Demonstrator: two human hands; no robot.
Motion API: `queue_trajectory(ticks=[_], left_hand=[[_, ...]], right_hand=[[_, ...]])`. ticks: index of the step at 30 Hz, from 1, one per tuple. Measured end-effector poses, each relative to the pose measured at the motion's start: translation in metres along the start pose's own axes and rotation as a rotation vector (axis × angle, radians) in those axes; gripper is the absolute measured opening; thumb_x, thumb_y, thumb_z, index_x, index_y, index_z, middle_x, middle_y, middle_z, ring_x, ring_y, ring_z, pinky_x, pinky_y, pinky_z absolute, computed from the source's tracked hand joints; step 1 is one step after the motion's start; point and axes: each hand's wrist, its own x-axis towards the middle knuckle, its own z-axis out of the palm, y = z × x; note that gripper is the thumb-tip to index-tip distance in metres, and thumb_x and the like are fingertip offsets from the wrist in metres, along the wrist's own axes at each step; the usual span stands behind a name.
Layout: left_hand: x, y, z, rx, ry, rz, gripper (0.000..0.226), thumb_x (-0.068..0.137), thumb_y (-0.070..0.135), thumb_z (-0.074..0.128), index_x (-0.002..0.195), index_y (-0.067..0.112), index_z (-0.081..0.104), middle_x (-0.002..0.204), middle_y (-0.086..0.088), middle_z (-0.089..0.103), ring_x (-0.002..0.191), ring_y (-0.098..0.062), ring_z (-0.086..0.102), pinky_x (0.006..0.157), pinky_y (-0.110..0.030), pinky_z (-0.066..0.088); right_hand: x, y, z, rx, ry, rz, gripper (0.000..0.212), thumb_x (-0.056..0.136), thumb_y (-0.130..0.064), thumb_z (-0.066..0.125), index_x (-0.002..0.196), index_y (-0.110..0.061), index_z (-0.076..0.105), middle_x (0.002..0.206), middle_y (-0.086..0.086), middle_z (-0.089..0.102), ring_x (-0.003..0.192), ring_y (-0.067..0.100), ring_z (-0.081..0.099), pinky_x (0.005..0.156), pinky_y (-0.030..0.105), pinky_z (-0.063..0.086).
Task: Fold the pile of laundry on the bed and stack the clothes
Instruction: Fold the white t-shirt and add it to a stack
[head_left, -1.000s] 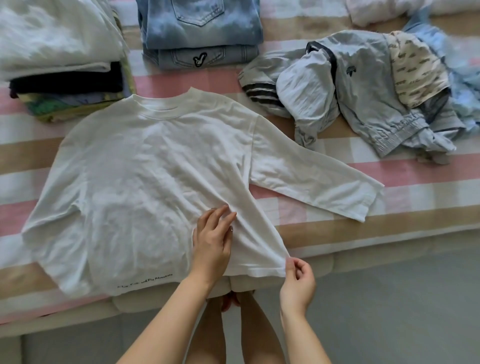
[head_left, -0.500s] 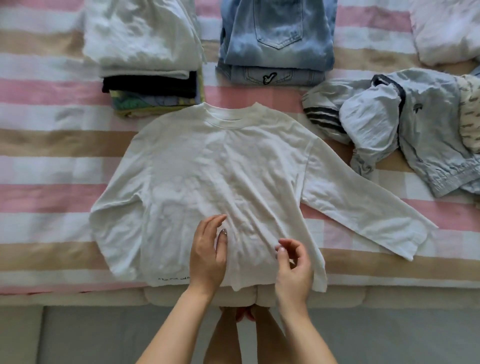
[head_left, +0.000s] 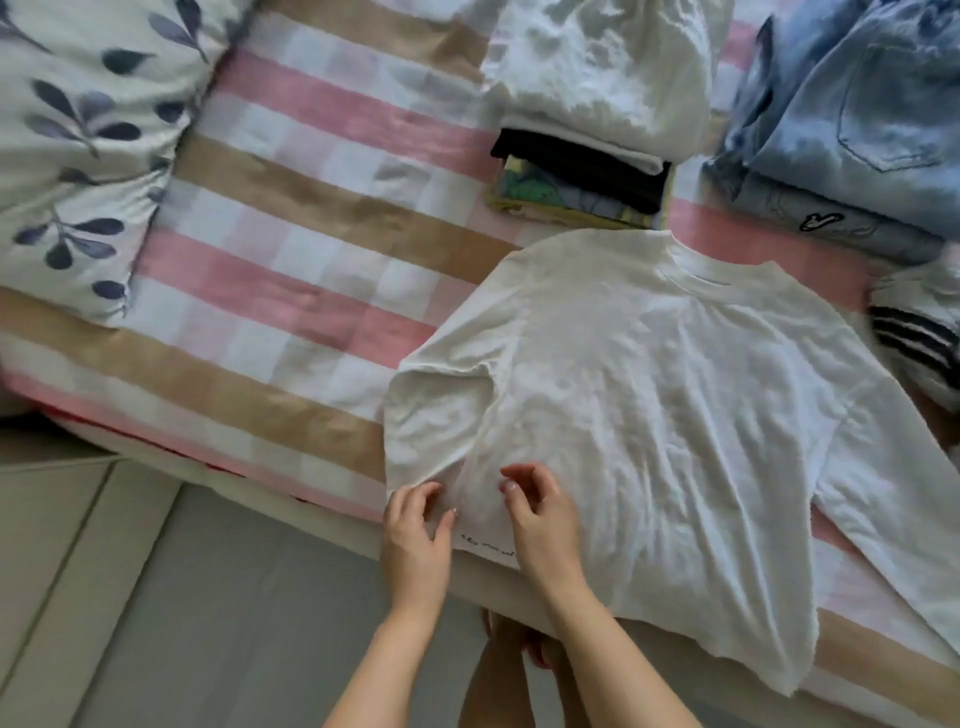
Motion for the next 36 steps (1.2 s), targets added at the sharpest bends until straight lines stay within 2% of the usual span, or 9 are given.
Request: queue_trajectory(ticks=[3, 6, 10, 14, 18, 20, 25, 31, 36], left_hand=[[-0.003, -0.004, 0.004, -0.037, 0.029, -0.046, 0.033, 0.072, 0.003, 0.075, 0.101, 0.004, 0.059, 0.092, 0.0, 0.052, 0.084, -0.019, 0.051, 0.076, -0.027, 0.043], [-0.004, -0.004, 0.009, -0.091, 0.124, -0.089, 0.022, 0.075, 0.003, 0.073, 0.091, 0.005, 0.058, 0.089, -0.001, 0.051, 0.082, -0.023, 0.051, 0.073, -0.031, 0.045], [0.007, -0.009, 0.006, -0.212, 0.366, -0.269, 0.041, 0.077, 0.005, 0.071, 0.111, -0.001, 0.05, 0.108, -0.014, 0.047, 0.099, -0.027, 0.045, 0.083, -0.032, 0.04], [0.022, -0.018, -0.002, -0.298, 0.281, -0.364, 0.032, 0.079, 0.016, 0.071, 0.106, 0.009, 0.055, 0.103, -0.004, 0.056, 0.101, -0.025, 0.051, 0.084, -0.031, 0.042], [0.03, -0.019, -0.01, -0.283, 0.174, -0.377, 0.014, 0.082, 0.02, 0.069, 0.085, 0.009, 0.06, 0.09, -0.002, 0.056, 0.093, -0.026, 0.052, 0.082, -0.039, 0.046], [0.031, -0.016, -0.017, -0.292, 0.188, -0.353, 0.01, 0.084, 0.017, 0.066, 0.083, 0.011, 0.059, 0.086, -0.002, 0.057, 0.089, -0.025, 0.053, 0.078, -0.037, 0.046], [0.049, 0.002, -0.062, -0.301, 0.324, -0.149, 0.031, 0.085, 0.005, 0.062, 0.074, 0.03, 0.049, 0.069, 0.01, 0.057, 0.063, -0.008, 0.051, 0.055, -0.016, 0.038], [0.103, 0.009, -0.119, -0.122, 0.567, 0.206, 0.022, 0.073, -0.013, 0.062, 0.079, 0.007, 0.059, 0.087, -0.004, 0.06, 0.086, -0.019, 0.053, 0.08, -0.012, 0.038], [0.114, -0.018, -0.106, -0.105, 0.507, 0.074, 0.035, 0.064, -0.023, 0.053, 0.074, 0.009, 0.061, 0.094, 0.0, 0.055, 0.092, -0.021, 0.054, 0.082, -0.009, 0.035]], right_hand=[[0.004, -0.001, 0.011, -0.09, 0.003, -0.004, 0.014, 0.092, -0.013, 0.053, 0.098, -0.023, 0.06, 0.097, -0.007, 0.063, 0.092, 0.004, 0.059, 0.083, 0.023, 0.05], [0.006, -0.004, 0.016, -0.133, 0.025, -0.04, 0.016, 0.092, -0.013, 0.052, 0.098, -0.025, 0.06, 0.096, -0.009, 0.062, 0.09, 0.001, 0.058, 0.079, 0.016, 0.047], [0.027, -0.028, 0.023, -0.263, 0.065, -0.263, 0.017, 0.089, -0.007, 0.056, 0.097, -0.02, 0.063, 0.093, -0.01, 0.055, 0.079, 0.002, 0.054, 0.069, 0.016, 0.043], [0.071, -0.066, 0.039, -0.585, 0.055, -0.481, 0.025, 0.082, -0.009, 0.064, 0.106, -0.015, 0.066, 0.107, 0.004, 0.056, 0.1, 0.023, 0.049, 0.079, 0.033, 0.045], [0.102, -0.087, 0.061, -0.947, -0.036, -0.555, 0.039, 0.085, -0.021, 0.057, 0.123, -0.028, 0.057, 0.122, 0.005, 0.048, 0.112, 0.027, 0.037, 0.089, 0.034, 0.034], [0.11, -0.091, 0.064, -1.023, -0.046, -0.565, 0.03, 0.087, -0.026, 0.056, 0.117, -0.03, 0.061, 0.118, 0.004, 0.047, 0.11, 0.027, 0.037, 0.087, 0.033, 0.03], [0.112, -0.107, 0.056, -0.787, 0.121, -0.655, 0.014, 0.08, -0.016, 0.065, 0.091, -0.016, 0.072, 0.095, 0.011, 0.059, 0.093, 0.034, 0.049, 0.074, 0.037, 0.038], [0.102, -0.12, 0.053, -0.487, 0.19, -0.798, 0.023, 0.068, -0.003, 0.056, 0.085, -0.009, 0.071, 0.085, 0.011, 0.06, 0.081, 0.033, 0.054, 0.07, 0.038, 0.044], [0.103, -0.09, 0.06, -0.701, -0.019, -0.633, 0.021, 0.077, -0.006, 0.065, 0.095, -0.015, 0.072, 0.097, 0.009, 0.064, 0.094, 0.035, 0.055, 0.075, 0.037, 0.042]])
